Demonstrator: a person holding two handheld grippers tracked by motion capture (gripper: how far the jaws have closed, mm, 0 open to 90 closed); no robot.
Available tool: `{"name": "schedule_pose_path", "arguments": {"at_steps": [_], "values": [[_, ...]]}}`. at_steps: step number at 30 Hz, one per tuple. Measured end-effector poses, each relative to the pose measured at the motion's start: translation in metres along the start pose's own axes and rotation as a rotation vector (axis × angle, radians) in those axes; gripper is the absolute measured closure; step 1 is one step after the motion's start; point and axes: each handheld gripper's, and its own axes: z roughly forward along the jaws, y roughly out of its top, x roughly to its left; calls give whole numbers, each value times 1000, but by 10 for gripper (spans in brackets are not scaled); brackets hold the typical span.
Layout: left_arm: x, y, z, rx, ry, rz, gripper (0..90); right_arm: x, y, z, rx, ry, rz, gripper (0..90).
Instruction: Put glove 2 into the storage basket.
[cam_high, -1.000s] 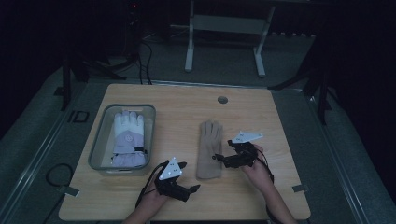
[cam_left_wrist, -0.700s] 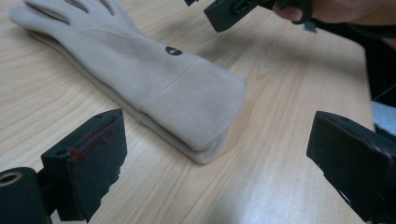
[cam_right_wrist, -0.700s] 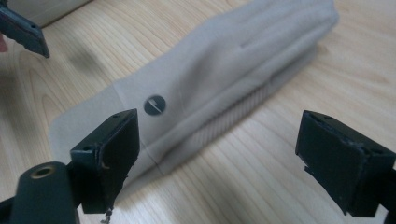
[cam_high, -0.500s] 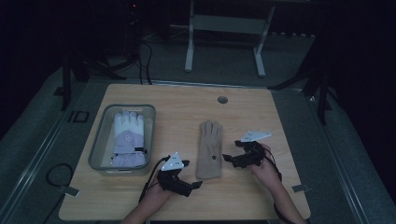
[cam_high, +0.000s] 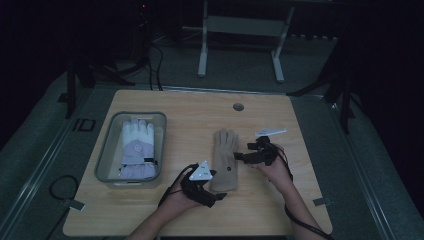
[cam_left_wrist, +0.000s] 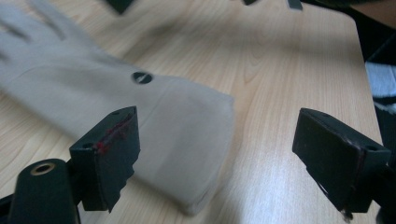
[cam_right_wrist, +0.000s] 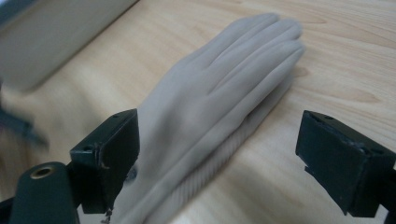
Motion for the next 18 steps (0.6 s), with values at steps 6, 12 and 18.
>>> {"name": "schedule_pose_path", "arguments": {"at_steps": [6,12,18], "values": [[-1,4,16,50,-21,25,203,-9,9,21,22,-15,109,161],[5,2,24,111,-46,31,319,-10,11,45,75,-56,117,192],[11,-3,29,147,-47,19,350,-9,8,54,96,-37,104,319]]}}
